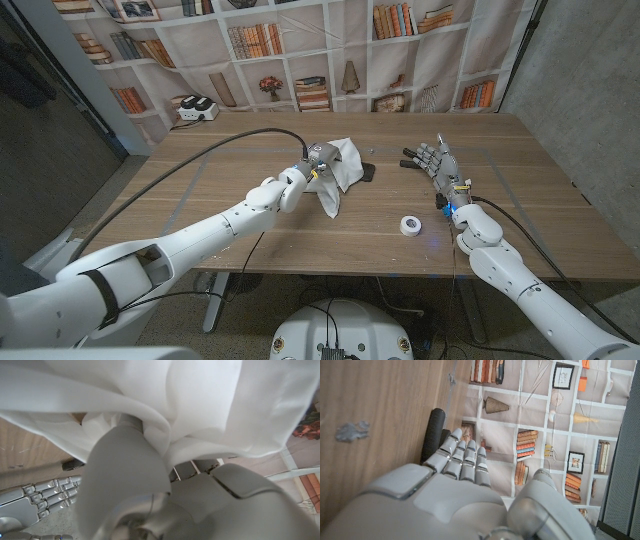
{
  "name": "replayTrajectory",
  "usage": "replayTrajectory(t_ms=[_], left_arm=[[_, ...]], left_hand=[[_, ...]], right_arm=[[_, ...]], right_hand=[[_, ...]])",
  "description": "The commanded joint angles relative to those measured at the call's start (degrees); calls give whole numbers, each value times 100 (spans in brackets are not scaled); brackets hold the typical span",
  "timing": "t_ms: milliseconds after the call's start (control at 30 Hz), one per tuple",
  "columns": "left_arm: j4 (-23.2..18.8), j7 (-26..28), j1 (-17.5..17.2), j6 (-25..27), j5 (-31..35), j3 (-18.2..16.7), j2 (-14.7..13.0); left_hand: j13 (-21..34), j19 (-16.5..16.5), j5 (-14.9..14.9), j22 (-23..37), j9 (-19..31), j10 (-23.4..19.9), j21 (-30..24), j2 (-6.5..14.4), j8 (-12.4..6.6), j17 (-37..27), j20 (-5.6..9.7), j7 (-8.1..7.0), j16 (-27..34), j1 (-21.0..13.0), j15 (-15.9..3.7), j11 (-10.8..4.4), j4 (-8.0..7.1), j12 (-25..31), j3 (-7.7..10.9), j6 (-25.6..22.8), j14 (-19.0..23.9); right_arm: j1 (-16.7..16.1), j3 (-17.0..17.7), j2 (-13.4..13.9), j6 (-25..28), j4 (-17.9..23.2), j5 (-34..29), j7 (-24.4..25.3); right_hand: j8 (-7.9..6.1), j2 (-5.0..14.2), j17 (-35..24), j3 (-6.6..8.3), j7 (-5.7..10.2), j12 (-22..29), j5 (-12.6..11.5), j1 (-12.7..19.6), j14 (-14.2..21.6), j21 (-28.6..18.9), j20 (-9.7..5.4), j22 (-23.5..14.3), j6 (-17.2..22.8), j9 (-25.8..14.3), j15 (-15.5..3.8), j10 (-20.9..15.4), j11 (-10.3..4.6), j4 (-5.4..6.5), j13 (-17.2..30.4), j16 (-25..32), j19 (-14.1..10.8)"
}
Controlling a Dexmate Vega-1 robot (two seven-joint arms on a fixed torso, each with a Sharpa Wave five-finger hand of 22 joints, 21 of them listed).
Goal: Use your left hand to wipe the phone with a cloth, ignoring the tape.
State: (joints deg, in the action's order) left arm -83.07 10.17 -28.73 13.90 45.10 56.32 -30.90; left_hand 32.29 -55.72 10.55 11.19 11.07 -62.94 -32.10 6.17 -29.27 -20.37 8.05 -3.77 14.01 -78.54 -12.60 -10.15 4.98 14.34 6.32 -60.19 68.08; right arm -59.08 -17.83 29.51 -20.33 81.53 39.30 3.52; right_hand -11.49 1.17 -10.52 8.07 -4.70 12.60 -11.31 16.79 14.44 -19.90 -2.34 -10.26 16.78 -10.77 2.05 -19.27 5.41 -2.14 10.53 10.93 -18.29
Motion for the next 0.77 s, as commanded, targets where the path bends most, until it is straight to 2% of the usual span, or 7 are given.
replayTrajectory(t_ms=[33, 767], left_arm=[[-54, 183, 11, -71, -18, -110, -10], [-65, 226, 87, -57, 75, -115, 87]], left_hand=[[26, 34, 33, 11, 19, -129, -24, 15, -31, -28, -16, -4, 12, -24, -54, -142, -39, -19, 25, -20, 26], [53, 85, 35, 5, 24, -133, -59, 20, -17, -55, -17, -12, -5, -26, -58, -141, -42, -47, 31, -3, 4]], right_arm=[[-39, -18, 42, 33, 145, -59, 65], [150, -40, 29, 78, -22, 0, -101]], right_hand=[[16, 17, -13, -2, 24, -13, 4, 40, 36, 13, -23, -17, 55, -19, -20, -39, -21, -18, 23, -13, -43], [17, 23, -13, -9, 22, -15, 4, 37, 35, 41, -23, -18, 58, -19, -20, -42, -22, -24, 23, -15, -50]])
